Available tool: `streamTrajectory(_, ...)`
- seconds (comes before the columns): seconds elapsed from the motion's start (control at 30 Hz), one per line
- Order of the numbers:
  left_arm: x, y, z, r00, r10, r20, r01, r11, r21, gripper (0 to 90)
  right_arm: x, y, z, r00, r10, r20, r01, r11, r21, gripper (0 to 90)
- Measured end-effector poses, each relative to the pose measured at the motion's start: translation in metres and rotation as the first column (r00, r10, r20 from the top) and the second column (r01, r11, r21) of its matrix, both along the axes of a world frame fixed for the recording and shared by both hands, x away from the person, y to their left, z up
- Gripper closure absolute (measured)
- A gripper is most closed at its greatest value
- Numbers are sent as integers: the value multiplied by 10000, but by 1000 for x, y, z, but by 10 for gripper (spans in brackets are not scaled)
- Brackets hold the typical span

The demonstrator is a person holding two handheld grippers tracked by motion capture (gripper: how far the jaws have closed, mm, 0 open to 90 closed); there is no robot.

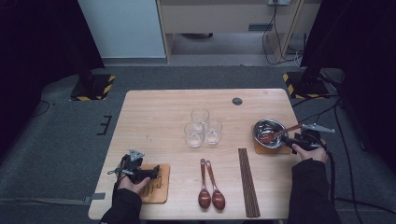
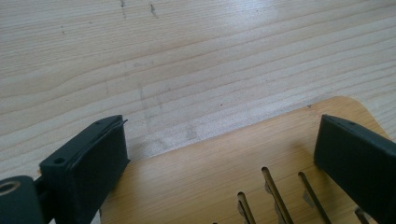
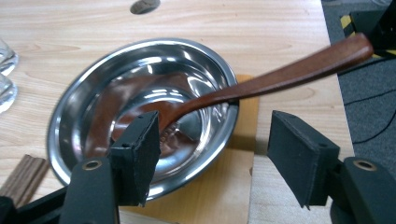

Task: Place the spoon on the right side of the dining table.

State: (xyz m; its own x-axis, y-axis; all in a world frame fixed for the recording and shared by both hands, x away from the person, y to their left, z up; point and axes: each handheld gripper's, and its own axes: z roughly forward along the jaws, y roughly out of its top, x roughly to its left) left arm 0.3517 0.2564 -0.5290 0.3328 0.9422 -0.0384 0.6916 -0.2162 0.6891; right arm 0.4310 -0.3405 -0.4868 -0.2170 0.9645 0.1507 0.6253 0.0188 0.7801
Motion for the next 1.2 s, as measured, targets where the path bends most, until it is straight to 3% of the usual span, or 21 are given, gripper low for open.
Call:
streamTrajectory(0.37,0,0,0,10000,0,-1,0,10000,-1,16,4,7,14,9989,244,394,-240,9997,-106,344)
streamTrajectory(1.2,0,0,0,10000,-2,-2,2,10000,1,14,29,18,14,9969,680,402,-658,9963,-546,338)
